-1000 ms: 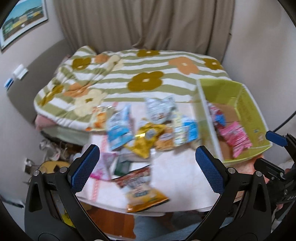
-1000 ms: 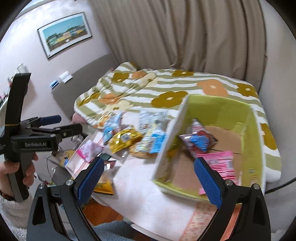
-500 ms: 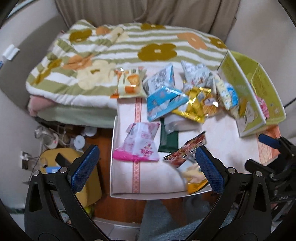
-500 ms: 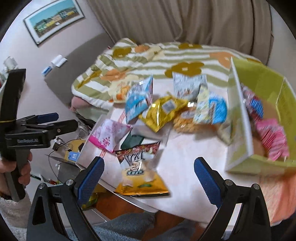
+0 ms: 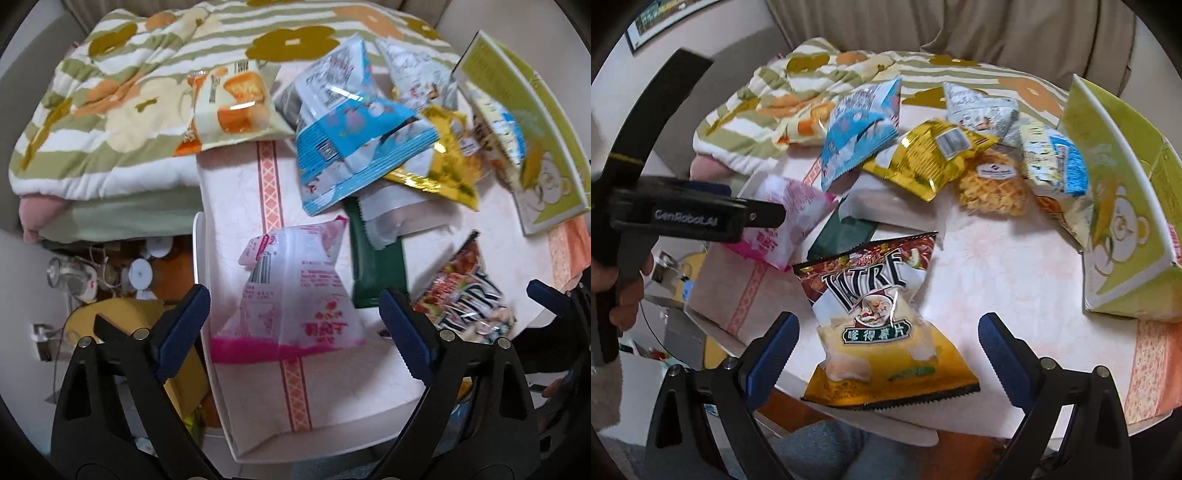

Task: Organize snacks
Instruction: 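Grasp the white pink bag with the left gripper while the right grasps the WTRF chip bag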

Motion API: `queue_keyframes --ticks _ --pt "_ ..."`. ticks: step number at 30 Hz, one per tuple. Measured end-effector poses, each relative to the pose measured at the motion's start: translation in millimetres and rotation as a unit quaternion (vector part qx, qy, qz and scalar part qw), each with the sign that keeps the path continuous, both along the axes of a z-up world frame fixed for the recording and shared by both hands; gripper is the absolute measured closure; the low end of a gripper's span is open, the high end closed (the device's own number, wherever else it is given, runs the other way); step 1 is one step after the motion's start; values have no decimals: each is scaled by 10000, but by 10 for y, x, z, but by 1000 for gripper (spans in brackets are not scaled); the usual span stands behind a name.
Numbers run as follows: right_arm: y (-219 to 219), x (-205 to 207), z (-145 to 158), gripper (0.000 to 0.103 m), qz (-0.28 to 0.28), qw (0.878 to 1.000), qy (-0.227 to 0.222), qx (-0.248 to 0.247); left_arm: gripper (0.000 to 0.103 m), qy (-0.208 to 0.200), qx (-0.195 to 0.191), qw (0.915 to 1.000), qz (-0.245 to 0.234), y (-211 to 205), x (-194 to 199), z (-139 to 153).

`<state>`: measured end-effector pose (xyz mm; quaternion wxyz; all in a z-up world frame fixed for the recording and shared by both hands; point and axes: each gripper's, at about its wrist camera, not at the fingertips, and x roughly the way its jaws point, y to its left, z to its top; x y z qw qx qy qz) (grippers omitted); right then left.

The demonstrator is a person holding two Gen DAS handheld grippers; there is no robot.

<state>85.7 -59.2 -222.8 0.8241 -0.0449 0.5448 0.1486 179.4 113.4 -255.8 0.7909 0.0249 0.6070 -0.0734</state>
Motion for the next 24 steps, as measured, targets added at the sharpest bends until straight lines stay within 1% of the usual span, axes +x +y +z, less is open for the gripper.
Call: queue_keyframes --ticks 3,5,7,10,14,15,20,22,24 --pt "52 50 -86 6 88 9999 52 -96 13 79 -20 9999 -60 -17 55 -101" --pt "81 92 -137 6 129 9997 93 -174 19 136 32 9999 -101 -28 85 -166" --pt "100 115 -184 6 155 9996 136 -209 28 242 -6 9997 -96 -26 115 -240" --pt "119 138 -241 6 194 9994 205 -177 30 329 -82 9994 -69 -14 132 -313" --pt "128 153 -289 6 287 9992 230 -144 30 379 -87 9992 -44 -8 156 -386" --pt "150 173 -293 6 295 9992 241 -135 31 380 -97 9992 -38 -3 160 -396" --pt "175 226 -358 6 325 9988 327 -132 44 384 -152 9991 -25 32 166 -417" --pt "177 231 -384 6 341 9987 370 -102 49 343 -116 9993 -33 41 151 -408" --pt "192 236 -431 6 333 9984 445 -137 53 305 -91 9995 -27 36 123 -396"
